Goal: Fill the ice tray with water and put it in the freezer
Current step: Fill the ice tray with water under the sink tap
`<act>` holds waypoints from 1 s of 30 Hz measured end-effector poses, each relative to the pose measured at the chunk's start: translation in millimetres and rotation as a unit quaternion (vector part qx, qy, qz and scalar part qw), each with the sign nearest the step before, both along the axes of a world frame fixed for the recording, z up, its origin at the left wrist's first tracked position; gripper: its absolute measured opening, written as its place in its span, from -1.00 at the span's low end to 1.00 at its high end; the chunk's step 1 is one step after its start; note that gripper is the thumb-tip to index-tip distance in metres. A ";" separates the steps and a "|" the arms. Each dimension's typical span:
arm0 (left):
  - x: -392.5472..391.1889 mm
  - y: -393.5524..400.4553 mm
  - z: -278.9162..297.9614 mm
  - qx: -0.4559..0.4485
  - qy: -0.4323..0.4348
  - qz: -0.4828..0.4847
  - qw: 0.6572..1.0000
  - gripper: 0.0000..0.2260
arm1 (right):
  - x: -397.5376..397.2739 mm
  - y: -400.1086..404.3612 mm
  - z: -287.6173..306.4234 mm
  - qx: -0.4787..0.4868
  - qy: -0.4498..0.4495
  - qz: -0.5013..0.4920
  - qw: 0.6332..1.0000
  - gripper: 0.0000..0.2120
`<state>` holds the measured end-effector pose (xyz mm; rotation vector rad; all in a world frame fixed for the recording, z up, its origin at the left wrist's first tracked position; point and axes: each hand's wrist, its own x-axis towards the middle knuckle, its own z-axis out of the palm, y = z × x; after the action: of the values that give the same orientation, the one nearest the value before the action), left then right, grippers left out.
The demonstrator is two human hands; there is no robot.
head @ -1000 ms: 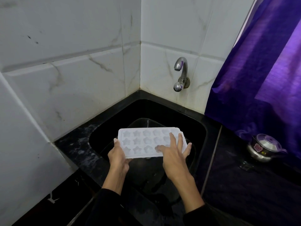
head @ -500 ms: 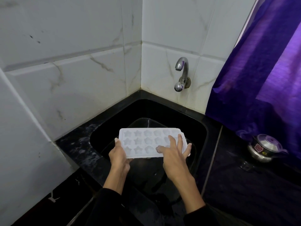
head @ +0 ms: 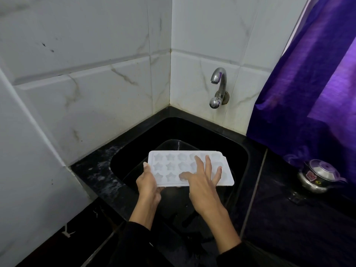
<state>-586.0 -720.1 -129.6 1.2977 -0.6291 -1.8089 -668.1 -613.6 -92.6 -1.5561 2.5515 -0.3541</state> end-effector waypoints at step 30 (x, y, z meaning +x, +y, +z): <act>-0.1 1.3 -2.9 -0.005 -0.016 -0.005 1.000 -0.68 | 3.3 -0.7 1.5 0.004 -0.006 -0.011 1.000 -0.35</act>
<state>-586.1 -718.8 -132.5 1.3213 -0.6612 -1.7943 -664.7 -614.3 -91.1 -1.5216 2.5597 -0.3541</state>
